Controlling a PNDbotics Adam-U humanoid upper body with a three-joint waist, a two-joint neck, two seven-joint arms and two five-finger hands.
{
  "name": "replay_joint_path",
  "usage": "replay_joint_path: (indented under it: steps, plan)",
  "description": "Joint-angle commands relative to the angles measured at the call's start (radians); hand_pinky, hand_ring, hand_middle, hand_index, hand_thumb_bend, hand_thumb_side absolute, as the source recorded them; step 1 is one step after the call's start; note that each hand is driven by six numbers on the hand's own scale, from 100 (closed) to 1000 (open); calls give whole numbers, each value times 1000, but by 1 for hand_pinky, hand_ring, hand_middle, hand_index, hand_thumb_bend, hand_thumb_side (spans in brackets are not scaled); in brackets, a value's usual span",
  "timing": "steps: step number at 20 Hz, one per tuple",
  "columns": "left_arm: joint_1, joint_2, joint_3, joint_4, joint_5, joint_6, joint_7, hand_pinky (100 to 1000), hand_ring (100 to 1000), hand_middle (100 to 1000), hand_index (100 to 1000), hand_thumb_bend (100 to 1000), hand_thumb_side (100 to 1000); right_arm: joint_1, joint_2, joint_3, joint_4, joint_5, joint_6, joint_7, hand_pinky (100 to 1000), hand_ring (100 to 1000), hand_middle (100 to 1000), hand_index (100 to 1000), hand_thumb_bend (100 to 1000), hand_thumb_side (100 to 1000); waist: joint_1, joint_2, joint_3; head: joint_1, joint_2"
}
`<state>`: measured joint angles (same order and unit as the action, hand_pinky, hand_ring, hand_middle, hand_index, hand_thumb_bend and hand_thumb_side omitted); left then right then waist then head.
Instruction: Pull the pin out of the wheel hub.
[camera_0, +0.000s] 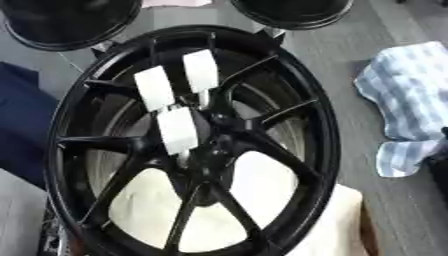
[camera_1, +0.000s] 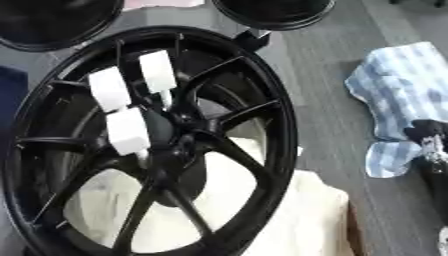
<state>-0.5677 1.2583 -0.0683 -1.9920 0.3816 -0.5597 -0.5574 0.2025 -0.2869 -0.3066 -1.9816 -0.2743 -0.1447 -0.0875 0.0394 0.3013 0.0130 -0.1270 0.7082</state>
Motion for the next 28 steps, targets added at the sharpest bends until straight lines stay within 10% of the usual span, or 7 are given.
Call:
replay_joint_path:
  steps: [1,28]
  plan:
    - [-42,12,-24,-8,-5,-242,-301,861,873,781,849,100,423,-3,-22,2,-18,2,7,6,835,704,647,596,176,441,1,-15,-8,12,-19]
    - [-296,-148,-259,-8,-67,-73,-350,854,875,776,849,100,483,-48,-29,34,-18,-13,70,37,836,704,647,594,181,452,21,0,-107,98,-48]
